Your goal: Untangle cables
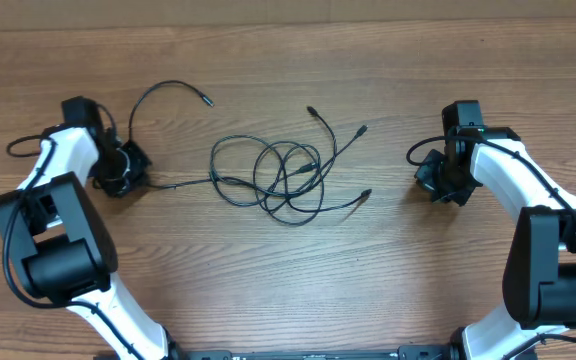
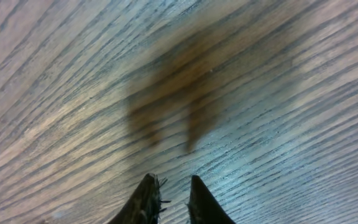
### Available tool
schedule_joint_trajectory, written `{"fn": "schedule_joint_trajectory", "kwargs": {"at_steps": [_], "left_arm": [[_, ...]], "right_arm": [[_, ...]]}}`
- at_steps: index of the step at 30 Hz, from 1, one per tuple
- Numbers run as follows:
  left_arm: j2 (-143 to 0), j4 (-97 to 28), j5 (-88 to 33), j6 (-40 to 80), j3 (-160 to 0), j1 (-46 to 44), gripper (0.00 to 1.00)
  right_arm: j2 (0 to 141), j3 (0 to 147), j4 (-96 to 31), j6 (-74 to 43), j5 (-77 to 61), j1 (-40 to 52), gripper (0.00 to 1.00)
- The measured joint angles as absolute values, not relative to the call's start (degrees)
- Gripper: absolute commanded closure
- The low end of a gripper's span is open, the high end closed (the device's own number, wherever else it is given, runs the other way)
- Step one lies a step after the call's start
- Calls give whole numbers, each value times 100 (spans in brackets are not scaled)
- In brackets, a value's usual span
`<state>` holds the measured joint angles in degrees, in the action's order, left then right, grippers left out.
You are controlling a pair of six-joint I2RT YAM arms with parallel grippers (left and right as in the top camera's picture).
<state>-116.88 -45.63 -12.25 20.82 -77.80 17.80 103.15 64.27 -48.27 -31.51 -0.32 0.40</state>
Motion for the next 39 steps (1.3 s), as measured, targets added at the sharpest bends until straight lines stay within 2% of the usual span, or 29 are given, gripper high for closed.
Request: {"fn": "schedule_joint_trajectory", "kwargs": {"at_steps": [5, 6, 7, 8, 10, 11, 13, 15, 17, 18, 19, 25, 29, 31, 33, 35, 39], "left_arm": [[-11679, -4451, -1269, 1796, -7762, 1061, 87], [-11677, -4427, -1273, 1726, -7762, 854, 83], [-11677, -4418, -1284, 1693, -7760, 777, 76], [-11668, -4394, -1291, 1612, -7760, 567, 64], [-11655, -4366, -1315, 1527, -7760, 298, 18], [-11633, -4357, -1313, 1457, -7762, 152, 8], [-11568, -4348, -1308, 1321, -7765, -121, 5], [-11548, -4442, -1302, 1240, -7793, -314, 4], [-11563, -4775, -1310, 1177, -7887, -421, 12], [-11574, -4941, -1313, 1175, -7940, -434, 20], [-11631, -5297, -1310, 1157, -8197, -438, 21], [-11677, -6571, -1313, 1201, -9810, -438, 11], [-11673, -6932, -1393, 1297, -10018, -469, 11], [-11675, -7057, -1389, 1326, -10016, -521, 18], [-11675, -7089, -1369, 1332, -10005, -624, 41], [-11675, -7070, -1365, 1334, -9946, -753, 54], [-11675, -6847, -1350, 1354, -9692, -1066, 53]], "right_arm": [[10315, 6425, -4648, -3142, -508, 40, 69], [10315, 6425, -4574, -3155, -742, 43, 65], [10315, 6425, -4543, -3153, -893, 40, 59], [10315, 6425, -4497, -3135, -1061, 43, 57], [10315, 6425, -4372, -3107, -1358, 67, 47], [10315, 6425, -4309, -3103, -1470, 97, 46], [10315, 6425, -4228, -3035, -1623, 211, 44], [10315, 6425, -4136, -3002, -1721, 377, 44], [10315, 6425, -4012, -2998, -1778, 550, 44], [10315, 6425, -3957, -2995, -1796, 622, 44], [10315, 6425, -3874, -2995, -1815, 735, 44], [10315, 6425, -3848, -3170, -1822, 906, 46], [10315, 6425, -3826, -3404, -1811, 1100, 55], [10315, 6425, -3815, -3494, -1752, 1199, 57], [10315, 6425, -3806, -3559, -1568, 1337, 57], [10315, 6425, -3811, -3697, -1385, 1461, 58], [10315, 6425, -3765, -3909, -1133, 1664, 59]]}}
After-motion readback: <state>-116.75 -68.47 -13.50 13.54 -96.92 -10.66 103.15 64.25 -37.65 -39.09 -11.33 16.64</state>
